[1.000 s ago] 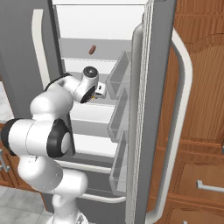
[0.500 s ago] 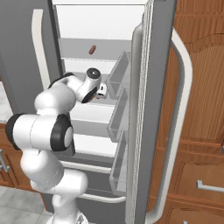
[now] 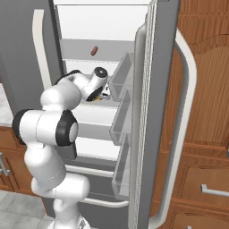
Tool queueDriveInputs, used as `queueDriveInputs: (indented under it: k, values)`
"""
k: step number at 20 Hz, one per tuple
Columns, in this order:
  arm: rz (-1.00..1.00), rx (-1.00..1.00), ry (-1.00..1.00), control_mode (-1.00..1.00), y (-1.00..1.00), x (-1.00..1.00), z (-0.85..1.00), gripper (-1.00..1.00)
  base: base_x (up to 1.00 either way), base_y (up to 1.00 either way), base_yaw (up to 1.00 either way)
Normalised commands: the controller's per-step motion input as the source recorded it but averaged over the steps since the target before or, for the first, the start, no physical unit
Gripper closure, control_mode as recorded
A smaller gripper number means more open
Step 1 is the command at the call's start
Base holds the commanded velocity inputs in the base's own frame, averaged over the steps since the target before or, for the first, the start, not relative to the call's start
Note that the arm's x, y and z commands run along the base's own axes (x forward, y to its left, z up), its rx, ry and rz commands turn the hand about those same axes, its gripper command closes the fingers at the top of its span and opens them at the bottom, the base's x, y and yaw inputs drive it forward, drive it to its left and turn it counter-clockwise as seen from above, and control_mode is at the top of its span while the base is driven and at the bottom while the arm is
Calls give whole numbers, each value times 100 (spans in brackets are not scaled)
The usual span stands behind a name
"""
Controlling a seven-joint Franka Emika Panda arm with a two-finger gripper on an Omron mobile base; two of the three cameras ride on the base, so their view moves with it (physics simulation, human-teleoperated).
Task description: Retrieve the sausage and cheese from the fridge and place them on the cutting board on the counter.
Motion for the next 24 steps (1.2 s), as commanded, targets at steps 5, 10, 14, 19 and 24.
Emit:
queueDriveInputs:
  k: [5,10,14,19,24]
  values:
    - [2,0,0,-100,4,13,-9,-100,0,0,0]
    - [0,0,1,-100,9,17,-9,-100,0,0,0]
    - [0,0,2,-100,14,14,-7,-100,0,0,0]
    - [0,0,3,-100,18,12,-12,-100,0,0,0]
    - [0,0,1,-100,14,15,-11,-100,0,0,0]
